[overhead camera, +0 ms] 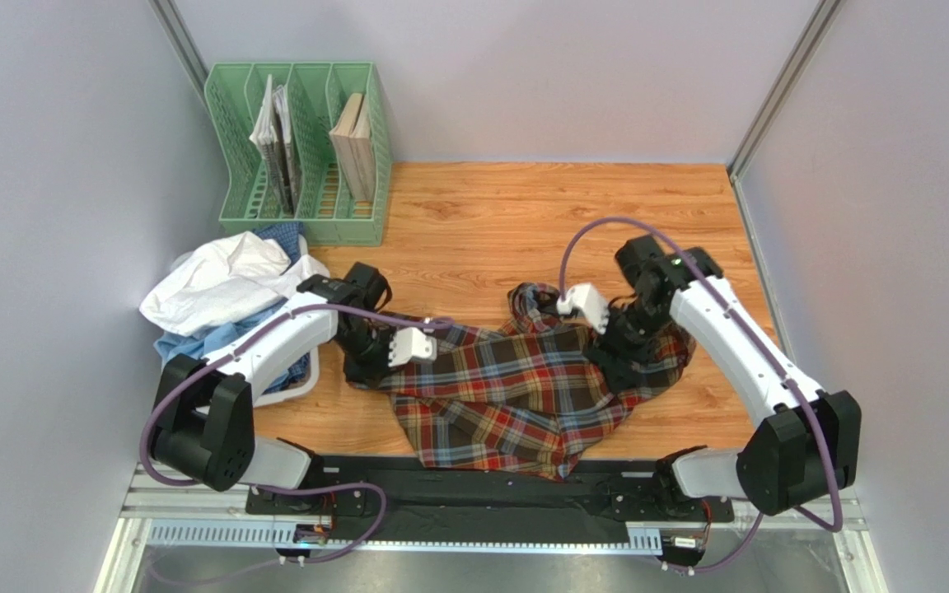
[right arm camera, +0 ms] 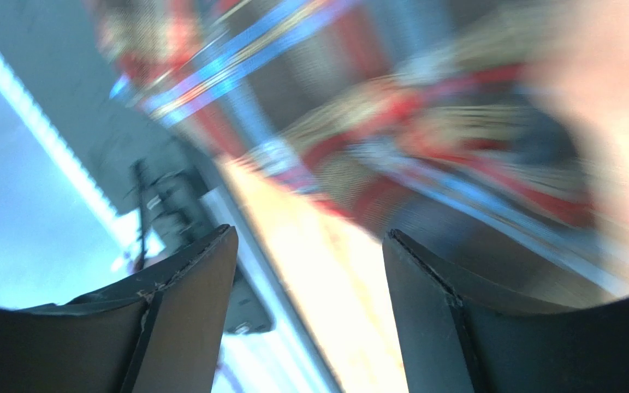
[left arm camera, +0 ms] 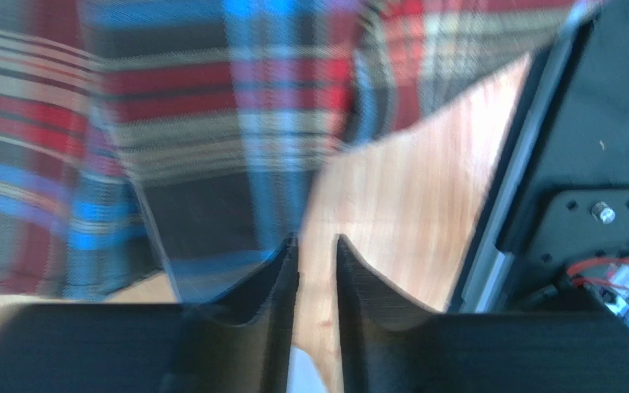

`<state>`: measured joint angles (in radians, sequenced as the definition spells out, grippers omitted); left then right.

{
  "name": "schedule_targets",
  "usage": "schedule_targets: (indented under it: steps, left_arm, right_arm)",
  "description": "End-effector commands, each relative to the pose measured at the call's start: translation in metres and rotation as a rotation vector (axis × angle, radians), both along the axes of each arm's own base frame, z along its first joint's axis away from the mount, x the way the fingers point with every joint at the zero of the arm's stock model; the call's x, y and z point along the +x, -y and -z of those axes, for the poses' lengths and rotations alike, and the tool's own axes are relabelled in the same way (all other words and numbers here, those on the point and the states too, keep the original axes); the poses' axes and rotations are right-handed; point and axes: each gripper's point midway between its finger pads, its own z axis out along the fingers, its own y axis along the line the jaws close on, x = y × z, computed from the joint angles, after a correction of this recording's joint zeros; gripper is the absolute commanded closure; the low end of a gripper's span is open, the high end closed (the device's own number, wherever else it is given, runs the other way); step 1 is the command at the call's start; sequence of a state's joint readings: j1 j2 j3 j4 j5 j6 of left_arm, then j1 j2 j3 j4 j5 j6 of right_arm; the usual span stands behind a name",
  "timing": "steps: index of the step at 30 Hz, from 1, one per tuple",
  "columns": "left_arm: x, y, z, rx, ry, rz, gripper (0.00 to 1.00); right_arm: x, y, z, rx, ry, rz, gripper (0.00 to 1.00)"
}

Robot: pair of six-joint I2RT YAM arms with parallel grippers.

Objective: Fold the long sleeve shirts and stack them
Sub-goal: Flatten the shirt out

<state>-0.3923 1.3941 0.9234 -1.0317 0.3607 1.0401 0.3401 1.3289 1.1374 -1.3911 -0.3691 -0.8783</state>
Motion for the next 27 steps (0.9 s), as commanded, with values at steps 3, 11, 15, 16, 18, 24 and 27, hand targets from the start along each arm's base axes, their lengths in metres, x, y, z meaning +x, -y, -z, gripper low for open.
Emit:
schedule_targets:
  steps: [3,11,15,16,18,24,27]
  left_arm:
    - [0.027,0.007,-0.033,-0.020,0.122,-0.003,0.60]
    - [0.068,0.051,-0.051,-0.172,0.053,-0.235,0.42]
    - [0.076,0.055,-0.041,-0.174,0.000,-0.303,0.31]
    - [0.079,0.055,-0.038,-0.174,-0.001,-0.316,0.31]
    - [0.082,0.053,-0.029,-0.157,-0.015,-0.331,0.31]
    - [0.087,0.046,-0.007,-0.099,-0.035,-0.346,0.31]
    - [0.088,0.043,0.002,-0.079,-0.044,-0.354,0.31]
  right_arm:
    - [0.071,0.007,-0.047,0.070,0.080,0.242,0.29]
    - [0.175,-0.025,-0.032,0.177,0.000,0.534,0.21]
    - [0.208,-0.046,-0.028,0.234,-0.050,0.652,0.00]
    - [0.213,-0.047,-0.023,0.227,-0.040,0.663,0.00]
    - [0.223,-0.049,-0.002,0.202,-0.044,0.676,0.00]
    - [0.214,-0.068,0.044,0.156,-0.161,0.625,0.06]
    - [0.209,-0.076,0.062,0.124,-0.165,0.594,0.12]
